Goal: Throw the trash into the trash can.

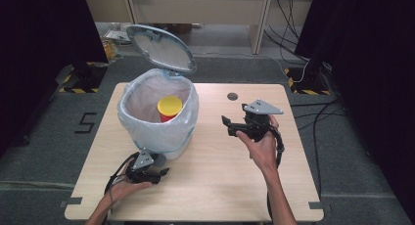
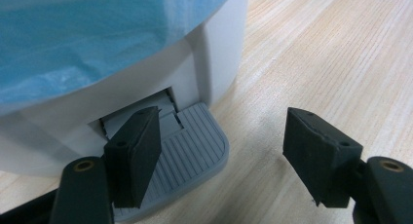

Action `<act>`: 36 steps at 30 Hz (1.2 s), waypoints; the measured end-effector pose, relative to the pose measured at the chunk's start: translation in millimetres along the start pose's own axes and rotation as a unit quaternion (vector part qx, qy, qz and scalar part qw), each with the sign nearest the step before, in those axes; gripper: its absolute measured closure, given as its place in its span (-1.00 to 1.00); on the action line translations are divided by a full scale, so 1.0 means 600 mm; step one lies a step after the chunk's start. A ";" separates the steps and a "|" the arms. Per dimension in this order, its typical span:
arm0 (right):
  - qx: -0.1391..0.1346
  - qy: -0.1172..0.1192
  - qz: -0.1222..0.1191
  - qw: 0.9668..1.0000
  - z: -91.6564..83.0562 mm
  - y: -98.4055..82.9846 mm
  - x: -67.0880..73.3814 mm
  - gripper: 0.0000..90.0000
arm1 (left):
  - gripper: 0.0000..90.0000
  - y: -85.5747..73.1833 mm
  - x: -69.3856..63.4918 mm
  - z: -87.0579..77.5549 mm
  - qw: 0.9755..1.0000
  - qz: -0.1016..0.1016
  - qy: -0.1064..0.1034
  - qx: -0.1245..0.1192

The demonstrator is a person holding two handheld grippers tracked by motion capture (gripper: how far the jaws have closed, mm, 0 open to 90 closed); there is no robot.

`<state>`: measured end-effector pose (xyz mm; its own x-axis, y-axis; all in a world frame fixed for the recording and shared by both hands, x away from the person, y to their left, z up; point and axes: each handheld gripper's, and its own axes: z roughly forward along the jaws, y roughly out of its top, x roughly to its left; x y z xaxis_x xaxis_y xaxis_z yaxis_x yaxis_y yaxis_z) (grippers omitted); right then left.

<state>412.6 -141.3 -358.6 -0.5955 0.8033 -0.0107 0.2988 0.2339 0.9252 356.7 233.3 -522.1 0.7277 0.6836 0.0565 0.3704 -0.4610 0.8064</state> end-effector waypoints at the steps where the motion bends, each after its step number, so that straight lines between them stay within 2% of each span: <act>1: 0.003 -0.002 0.006 1.000 -0.001 -0.016 -0.006 -0.62 | -0.34 0.000 0.000 0.000 1.000 0.001 0.000 0.001; 7: 0.008 -0.008 0.014 1.000 -0.004 -0.045 -0.016 -0.62 | -0.34 0.000 0.000 0.000 1.000 -0.001 -0.001 0.002; 8: 0.011 -0.010 0.018 1.000 -0.007 -0.060 -0.020 -0.62 | -0.34 0.000 0.000 0.000 1.000 -0.002 -0.002 0.001; 11: 0.014 -0.016 0.019 1.000 -0.009 -0.072 -0.022 -0.62 | -0.34 0.000 0.000 0.000 1.000 -0.001 -0.001 0.001; 12: 0.018 -0.020 0.021 0.999 -0.011 -0.086 -0.025 -0.62 | -0.34 0.000 0.000 0.000 1.000 0.000 -0.001 0.003; 15: 0.024 -0.025 0.019 0.999 -0.014 -0.102 -0.026 -0.62 | -0.34 0.000 0.000 0.000 1.000 -0.002 -0.002 0.002; 24: 0.041 -0.028 0.016 0.999 -0.013 -0.143 -0.021 -0.63 | -0.34 0.000 0.000 0.000 1.000 -0.001 -0.001 0.001; 29: 0.060 -0.035 0.018 0.997 -0.011 -0.166 -0.018 -0.63 | -0.34 0.000 0.000 0.000 1.000 -0.001 -0.002 0.002; 31: 0.076 -0.034 0.017 0.996 -0.008 -0.177 -0.017 -0.63 | -0.34 0.000 0.000 0.000 1.000 0.000 -0.001 0.003; 34: 0.077 -0.039 0.020 0.996 -0.008 -0.186 -0.016 -0.63 | -0.34 0.000 0.000 0.000 1.000 0.000 -0.001 0.002; 36: 0.084 -0.043 0.013 0.995 -0.009 -0.195 -0.016 -0.63 | -0.34 0.000 0.000 0.000 1.000 -0.001 -0.001 0.001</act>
<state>379.4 -179.2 -464.5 -0.5219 0.8525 -0.0274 0.4383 0.2956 0.8489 356.6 233.5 -522.1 0.7286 0.6828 0.0534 0.3732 -0.4612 0.8050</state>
